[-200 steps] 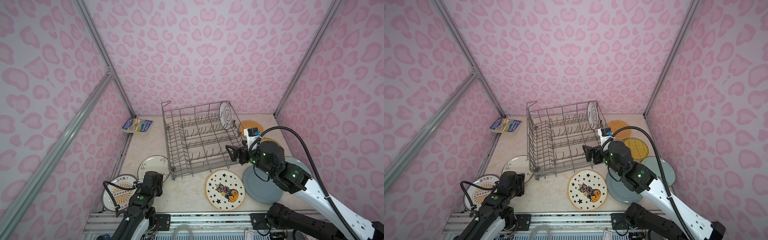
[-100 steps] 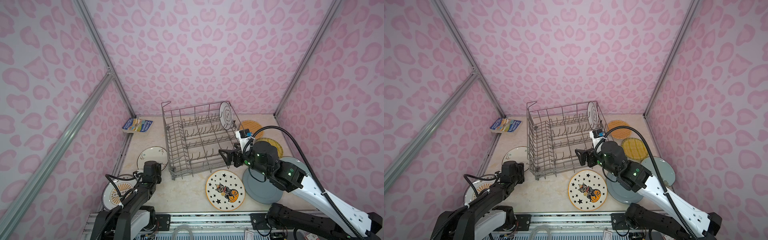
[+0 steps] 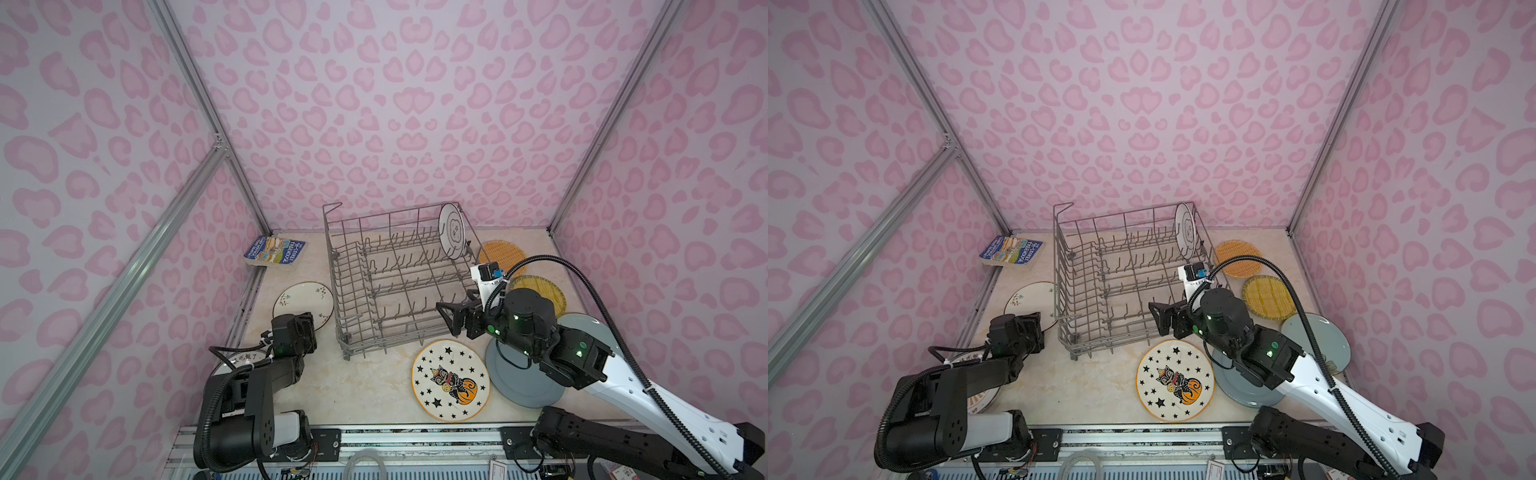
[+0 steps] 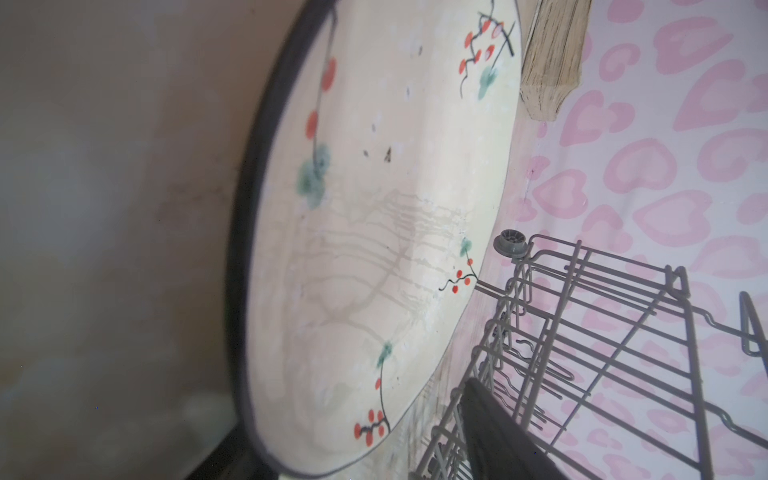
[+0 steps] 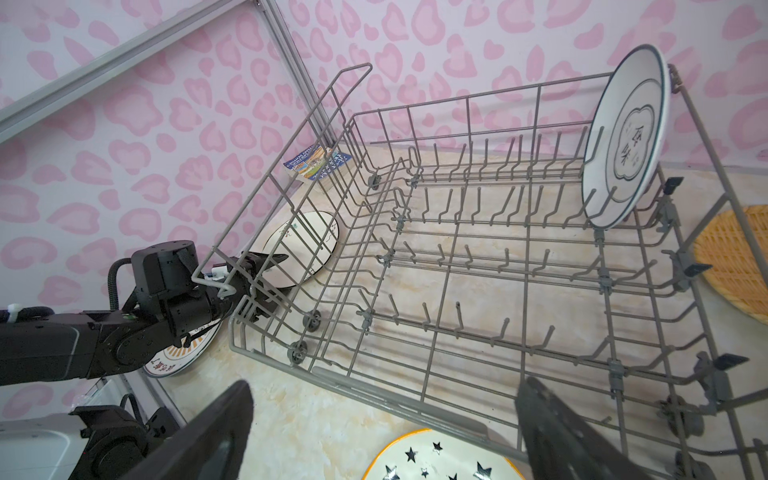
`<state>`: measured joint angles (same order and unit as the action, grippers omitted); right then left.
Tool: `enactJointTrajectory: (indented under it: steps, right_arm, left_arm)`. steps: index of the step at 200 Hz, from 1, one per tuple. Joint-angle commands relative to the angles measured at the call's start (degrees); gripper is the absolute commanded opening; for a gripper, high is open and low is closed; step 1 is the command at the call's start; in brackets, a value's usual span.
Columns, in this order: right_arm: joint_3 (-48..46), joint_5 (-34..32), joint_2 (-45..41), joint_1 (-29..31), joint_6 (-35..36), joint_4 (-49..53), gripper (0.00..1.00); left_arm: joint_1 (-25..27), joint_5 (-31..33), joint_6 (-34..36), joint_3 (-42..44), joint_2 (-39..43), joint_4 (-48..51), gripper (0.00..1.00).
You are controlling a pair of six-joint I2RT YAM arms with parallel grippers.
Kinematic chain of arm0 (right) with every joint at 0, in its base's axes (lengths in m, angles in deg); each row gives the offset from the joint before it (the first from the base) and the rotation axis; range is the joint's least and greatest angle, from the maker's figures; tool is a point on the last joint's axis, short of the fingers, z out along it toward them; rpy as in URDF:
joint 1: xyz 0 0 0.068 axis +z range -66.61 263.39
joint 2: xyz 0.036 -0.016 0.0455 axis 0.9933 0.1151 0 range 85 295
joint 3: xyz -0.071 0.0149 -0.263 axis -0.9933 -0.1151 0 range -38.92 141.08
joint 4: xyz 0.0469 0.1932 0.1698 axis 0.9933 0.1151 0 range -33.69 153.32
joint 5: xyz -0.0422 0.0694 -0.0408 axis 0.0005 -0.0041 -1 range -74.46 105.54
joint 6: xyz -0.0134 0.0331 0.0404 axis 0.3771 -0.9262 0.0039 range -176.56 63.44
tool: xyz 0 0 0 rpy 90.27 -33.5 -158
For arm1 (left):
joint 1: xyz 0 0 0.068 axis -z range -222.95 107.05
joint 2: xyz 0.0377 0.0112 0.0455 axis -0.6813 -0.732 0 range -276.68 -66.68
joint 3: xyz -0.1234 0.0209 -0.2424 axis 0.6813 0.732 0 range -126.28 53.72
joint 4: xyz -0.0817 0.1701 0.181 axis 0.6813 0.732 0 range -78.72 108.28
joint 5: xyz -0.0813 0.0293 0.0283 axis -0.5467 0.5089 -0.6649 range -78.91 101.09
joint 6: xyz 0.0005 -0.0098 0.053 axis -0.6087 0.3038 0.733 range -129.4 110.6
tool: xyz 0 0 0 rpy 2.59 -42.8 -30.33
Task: Load the plates into the dish rack
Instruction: 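Grasp the rim of the white berry-pattern plate with the left gripper, then lift the plate upright with the left gripper and carry it over the rack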
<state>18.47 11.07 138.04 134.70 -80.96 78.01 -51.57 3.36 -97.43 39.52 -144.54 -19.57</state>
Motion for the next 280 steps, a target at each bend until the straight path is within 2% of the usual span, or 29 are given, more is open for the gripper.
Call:
enactJointTrajectory:
  steps: [1,34,40,42,55,64,91,114,127,173,223,226,238,280]
  right_arm:
    - [-0.9,-0.6,-0.3,0.4,-0.3,-2.8,0.98]
    - [-1.9,-0.8,-2.1,0.5,-0.2,-4.6,0.98]
    - [-1.9,-0.9,-2.2,0.5,-0.2,-4.6,0.98]
    - [-1.9,-0.9,-2.3,0.6,-0.3,-4.6,0.98]
    - [-1.8,-0.8,-2.2,0.5,-0.3,-4.6,0.98]
    - [-1.6,-0.8,-2.1,0.7,-0.4,-4.2,0.98]
    - [-1.4,-1.6,-2.6,1.2,-0.7,-3.4,0.98]
    - [-0.6,-2.8,-3.0,1.7,-0.6,-2.2,0.98]
    - [-0.3,-3.4,-3.3,2.0,-0.6,-1.4,0.98]
    - [0.0,-5.0,-3.6,2.4,-0.8,-0.5,0.98]
    - [1.0,-8.7,-4.0,2.6,-0.2,1.3,0.98]
    - [1.1,-8.9,-4.1,2.6,-0.1,1.4,0.98]
    - [1.5,-9.8,-4.3,2.6,0.3,1.9,0.98]
    - [1.6,-13.4,-4.8,2.4,0.2,2.3,0.98]
  left_arm:
    - [-1.1,-0.6,0.4,0.3,-2.4,7.5,0.6]
    - [-1.4,-1.4,-0.3,-0.6,-3.6,8.1,0.39]
    - [-1.4,-1.5,-0.4,-0.7,-3.7,8.0,0.37]
    - [-1.4,-1.6,-0.5,-0.6,-3.7,8.0,0.33]
    - [-1.7,-1.9,-0.6,-0.5,-3.8,7.8,0.27]
    - [-2.1,-2.3,-0.5,-0.4,-3.6,6.8,0.18]
    - [-2.9,-1.2,2.4,-1.5,2.6,11.0,0.04]
    - [-3.9,1.6,6.8,-3.9,11.2,19.4,0.04]
    - [-4.7,3.3,10.4,-6.1,15.7,27.5,0.04]
    - [-10.5,2.6,17.8,-12.0,28.2,41.2,0.04]
    - [-16.4,-7.5,23.9,-20.2,32.0,46.3,0.04]
    - [-18.3,-8.2,24.2,-20.7,32.2,46.6,0.04]
    - [-20.0,-11.1,25.2,-22.9,32.9,47.3,0.04]
    - [-22.0,-17.7,27.8,-32.5,34.5,50.8,0.04]
